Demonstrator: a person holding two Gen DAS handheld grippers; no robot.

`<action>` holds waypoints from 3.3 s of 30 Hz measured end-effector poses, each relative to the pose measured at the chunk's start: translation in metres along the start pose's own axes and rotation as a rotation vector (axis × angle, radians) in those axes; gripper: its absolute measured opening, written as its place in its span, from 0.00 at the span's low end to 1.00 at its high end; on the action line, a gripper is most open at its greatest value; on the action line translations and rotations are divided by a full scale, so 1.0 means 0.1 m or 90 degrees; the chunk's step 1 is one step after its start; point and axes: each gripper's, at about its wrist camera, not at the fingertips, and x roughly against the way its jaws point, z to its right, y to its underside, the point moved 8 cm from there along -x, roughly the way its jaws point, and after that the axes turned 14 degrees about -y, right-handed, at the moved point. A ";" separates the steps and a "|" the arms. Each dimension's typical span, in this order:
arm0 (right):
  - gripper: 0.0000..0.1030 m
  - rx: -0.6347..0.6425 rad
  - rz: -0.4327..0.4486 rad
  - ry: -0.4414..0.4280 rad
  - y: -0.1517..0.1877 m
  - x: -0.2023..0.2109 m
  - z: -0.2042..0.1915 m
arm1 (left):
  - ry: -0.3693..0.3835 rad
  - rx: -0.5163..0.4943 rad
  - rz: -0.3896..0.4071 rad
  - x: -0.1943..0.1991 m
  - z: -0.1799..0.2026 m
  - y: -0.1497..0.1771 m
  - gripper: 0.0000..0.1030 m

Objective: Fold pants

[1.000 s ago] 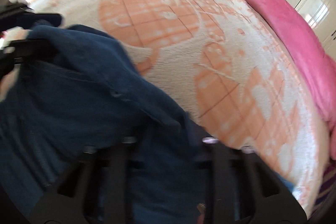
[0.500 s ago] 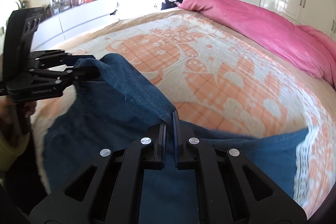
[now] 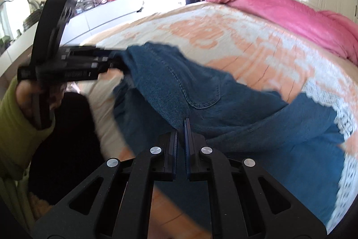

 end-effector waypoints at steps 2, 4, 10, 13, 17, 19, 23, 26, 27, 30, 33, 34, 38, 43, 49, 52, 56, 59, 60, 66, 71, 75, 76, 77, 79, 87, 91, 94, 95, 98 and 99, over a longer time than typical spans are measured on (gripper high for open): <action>0.01 -0.005 -0.003 0.003 0.09 -0.02 -0.04 | -0.004 -0.006 -0.025 -0.03 0.01 0.09 0.38; 0.01 -0.003 -0.013 0.019 0.17 -0.06 -0.06 | -0.002 -0.006 -0.051 -0.08 0.01 0.17 0.40; 0.01 0.003 -0.026 0.029 0.26 -0.07 -0.06 | 0.003 -0.006 -0.083 -0.07 -0.03 0.32 0.45; 0.01 0.002 -0.031 0.025 0.33 -0.09 -0.08 | -0.002 -0.004 -0.095 -0.03 -0.08 0.42 0.45; 0.02 0.002 -0.045 0.026 0.41 -0.16 -0.09 | -0.024 -0.001 -0.095 0.10 -0.17 0.48 0.46; 0.02 -0.005 -0.044 0.023 0.43 -0.17 -0.09 | -0.050 -0.001 -0.090 0.18 -0.25 0.47 0.45; 0.02 -0.013 -0.044 0.015 0.46 -0.20 -0.10 | -0.012 0.050 -0.057 0.33 -0.26 0.26 0.44; 0.03 -0.015 -0.044 0.013 0.47 -0.21 -0.12 | 0.029 0.031 -0.043 0.29 0.04 0.10 0.44; 0.04 -0.016 -0.042 0.011 0.47 -0.19 -0.13 | 0.043 0.021 -0.040 0.27 0.15 0.07 0.44; 0.05 -0.026 -0.038 0.005 0.49 -0.15 -0.13 | 0.044 -0.012 -0.052 0.10 0.36 0.09 0.44; 0.10 -0.039 -0.033 -0.011 0.49 -0.07 -0.15 | 0.001 -0.037 -0.090 -0.16 0.35 0.25 0.44; 0.12 -0.045 -0.030 -0.018 0.48 -0.03 -0.16 | -0.001 -0.037 -0.091 -0.18 0.34 0.28 0.44; 0.15 -0.049 0.017 -0.035 0.29 0.17 -0.24 | -0.001 -0.037 -0.084 -0.18 0.33 0.30 0.44; 0.30 -0.059 0.025 -0.030 0.07 0.04 -0.19 | 0.000 -0.036 -0.079 -0.19 0.30 0.32 0.44; 0.35 -0.129 -0.053 -0.007 0.38 -0.44 0.00 | 0.005 -0.034 -0.076 -0.16 0.31 0.34 0.44; 0.36 -0.134 -0.010 -0.024 0.29 -0.23 -0.02 | 0.007 -0.027 -0.072 -0.15 0.30 0.32 0.44; 0.47 -0.135 0.050 0.016 0.21 0.22 0.09 | 0.018 -0.010 -0.059 0.00 0.29 0.28 0.43; 0.52 -0.163 0.077 0.052 0.27 0.50 0.27 | 0.011 -0.008 -0.042 0.16 0.26 0.24 0.47; 0.53 -0.172 0.083 0.065 0.28 0.56 0.34 | 0.007 -0.007 -0.034 0.21 0.24 0.21 0.50; 0.64 -0.215 0.130 0.148 0.38 1.00 0.74 | 0.023 -0.002 0.001 0.44 0.29 0.02 0.58; 0.71 -0.233 0.155 0.203 0.38 1.28 0.99 | 0.092 -0.025 -0.005 0.45 0.66 -0.04 0.60; 0.75 -0.243 0.160 0.229 0.35 1.41 1.17 | 0.147 -0.055 -0.016 0.42 1.04 -0.07 0.61; 0.76 -0.244 0.159 0.229 0.33 1.43 1.20 | 0.162 -0.059 -0.020 0.40 1.12 -0.06 0.61; 0.78 -0.245 0.158 0.234 0.30 1.44 1.25 | 0.181 -0.063 -0.028 0.37 1.23 -0.06 0.61; 0.79 -0.248 0.145 0.244 0.26 1.43 1.34 | 0.205 -0.071 -0.039 0.32 1.40 -0.05 0.61; 0.82 -0.219 0.089 0.269 -0.03 1.22 1.65 | 0.265 -0.101 -0.103 -0.02 1.91 0.05 0.59; 0.82 -0.208 0.057 0.279 -0.22 1.04 1.84 | 0.247 -0.100 -0.118 -0.22 2.01 0.04 0.59; 0.82 -0.206 0.027 0.275 -0.39 0.80 2.04 | 0.247 -0.071 -0.126 -0.39 2.04 0.05 0.58; 0.82 -0.210 0.016 0.282 -0.42 0.73 2.09 | 0.249 -0.060 -0.129 -0.44 2.04 0.06 0.57; 0.82 -0.216 -0.022 0.281 -0.52 0.41 2.27 | 0.264 -0.058 -0.118 -0.48 2.09 0.12 0.30; 0.82 -0.221 -0.028 0.279 -0.54 0.34 2.31 | 0.271 -0.065 -0.117 -0.48 2.12 0.13 0.26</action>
